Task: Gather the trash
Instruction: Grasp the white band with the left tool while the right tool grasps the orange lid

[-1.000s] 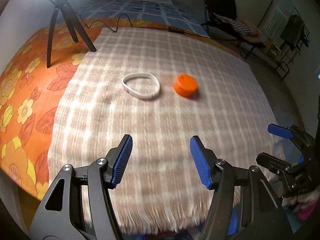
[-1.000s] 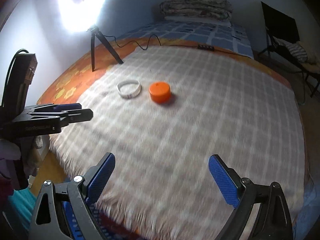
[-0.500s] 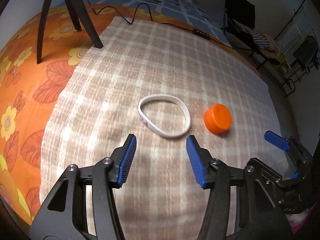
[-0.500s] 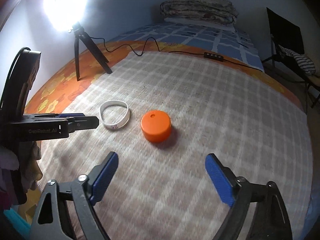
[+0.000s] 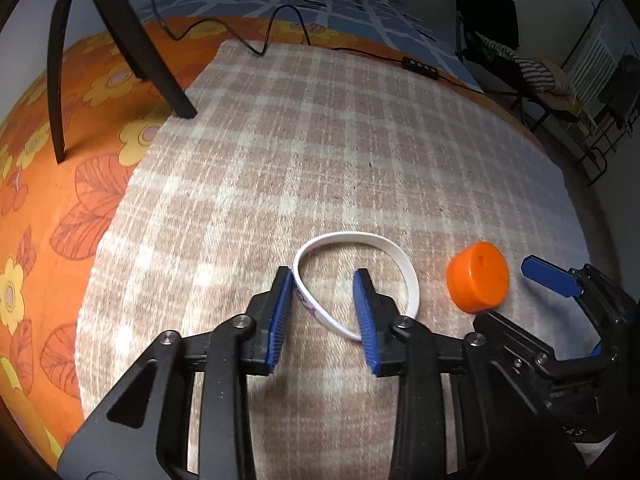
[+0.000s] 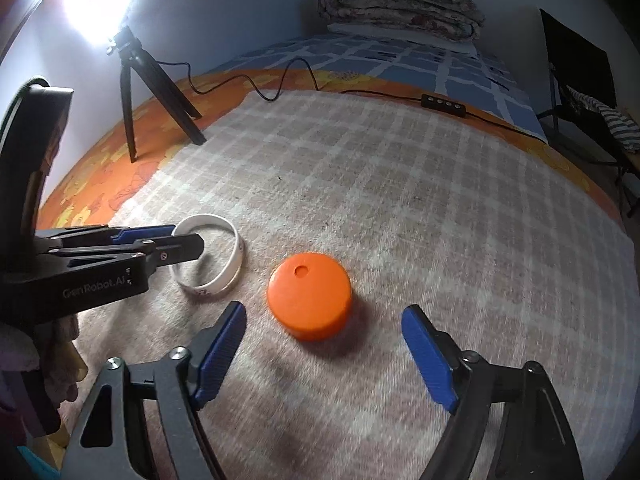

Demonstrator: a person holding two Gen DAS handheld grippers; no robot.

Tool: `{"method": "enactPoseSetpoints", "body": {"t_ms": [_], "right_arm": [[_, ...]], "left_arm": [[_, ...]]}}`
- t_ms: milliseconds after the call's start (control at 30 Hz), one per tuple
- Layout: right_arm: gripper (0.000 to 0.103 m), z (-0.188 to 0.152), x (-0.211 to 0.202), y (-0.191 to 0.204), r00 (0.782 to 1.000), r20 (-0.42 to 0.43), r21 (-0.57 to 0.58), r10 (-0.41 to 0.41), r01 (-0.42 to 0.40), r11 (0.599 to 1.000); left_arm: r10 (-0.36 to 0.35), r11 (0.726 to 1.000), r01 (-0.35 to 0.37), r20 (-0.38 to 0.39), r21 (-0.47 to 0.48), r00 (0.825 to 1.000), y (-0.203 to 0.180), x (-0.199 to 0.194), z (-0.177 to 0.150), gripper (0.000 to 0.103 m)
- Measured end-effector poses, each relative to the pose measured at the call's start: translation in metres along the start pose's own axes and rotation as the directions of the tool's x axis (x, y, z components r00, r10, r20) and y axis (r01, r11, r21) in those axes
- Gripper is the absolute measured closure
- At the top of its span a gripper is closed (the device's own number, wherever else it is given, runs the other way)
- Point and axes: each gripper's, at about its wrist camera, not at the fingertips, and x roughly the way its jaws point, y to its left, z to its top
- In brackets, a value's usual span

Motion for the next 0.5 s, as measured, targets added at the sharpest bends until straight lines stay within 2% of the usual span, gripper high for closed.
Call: {"method": "enactPoseSetpoints", "body": {"t_ms": [67, 133, 167, 333, 400, 500], "right_arm": [[0.027, 0.002, 0.005, -0.002, 1.000, -0.010, 0.011, 0.001, -0.001, 1.000], [0.027, 0.003, 0.009, -0.004, 1.000, -0.015, 0.022, 0.001, -0.001, 1.000], [0.028, 0.003, 0.010, -0.004, 1.000, -0.018, 0.025, 0.001, -0.001, 1.000], [0.041, 0.004, 0.016, -0.002, 0.999, -0.032, 0.013, 0.019, -0.019, 1.000], [0.055, 0.005, 0.015, 0.002, 0.999, -0.034, 0.000, 0.032, -0.032, 1.000], [0.055, 0.005, 0.011, 0.006, 0.999, -0.025, -0.007, 0.028, -0.028, 1.000]], "left_arm": [[0.022, 1.000, -0.022, 0.006, 0.019, 1.000, -0.003, 0.001, 0.000, 0.078], [0.043, 0.998, -0.043, 0.013, 0.045, 0.999, -0.007, 0.001, 0.000, 0.092], [0.049, 0.997, -0.050, 0.014, 0.054, 0.999, -0.008, 0.001, 0.000, 0.095], [0.043, 0.997, -0.044, 0.019, 0.058, 0.999, -0.008, 0.003, 0.004, 0.098], [0.040, 0.997, -0.042, 0.022, 0.061, 0.999, -0.008, 0.002, 0.005, 0.100], [0.033, 0.997, -0.036, 0.038, 0.067, 0.999, -0.010, -0.003, 0.005, 0.100]]}}
